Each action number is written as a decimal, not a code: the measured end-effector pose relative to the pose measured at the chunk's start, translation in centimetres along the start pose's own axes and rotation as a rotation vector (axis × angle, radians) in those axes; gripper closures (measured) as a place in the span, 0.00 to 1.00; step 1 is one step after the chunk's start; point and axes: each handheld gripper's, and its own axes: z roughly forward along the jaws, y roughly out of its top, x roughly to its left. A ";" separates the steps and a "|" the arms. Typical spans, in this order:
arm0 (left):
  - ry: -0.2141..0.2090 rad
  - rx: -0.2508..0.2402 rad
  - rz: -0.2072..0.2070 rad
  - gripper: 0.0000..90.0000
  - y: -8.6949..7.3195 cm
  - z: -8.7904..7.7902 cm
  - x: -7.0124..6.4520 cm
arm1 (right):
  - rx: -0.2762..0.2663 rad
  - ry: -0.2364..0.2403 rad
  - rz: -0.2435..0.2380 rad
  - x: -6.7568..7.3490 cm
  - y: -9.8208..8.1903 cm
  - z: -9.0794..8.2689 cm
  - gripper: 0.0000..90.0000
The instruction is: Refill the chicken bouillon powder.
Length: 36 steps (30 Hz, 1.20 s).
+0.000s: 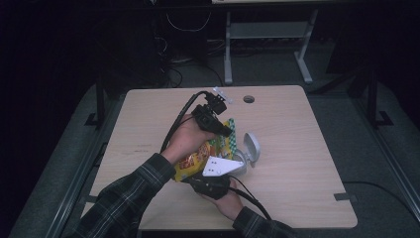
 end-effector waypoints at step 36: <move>0.000 0.013 0.000 1.00 0.3 0.2 -0.1 | -0.009 0.007 0.003 0.0 0.1 -0.1 1.00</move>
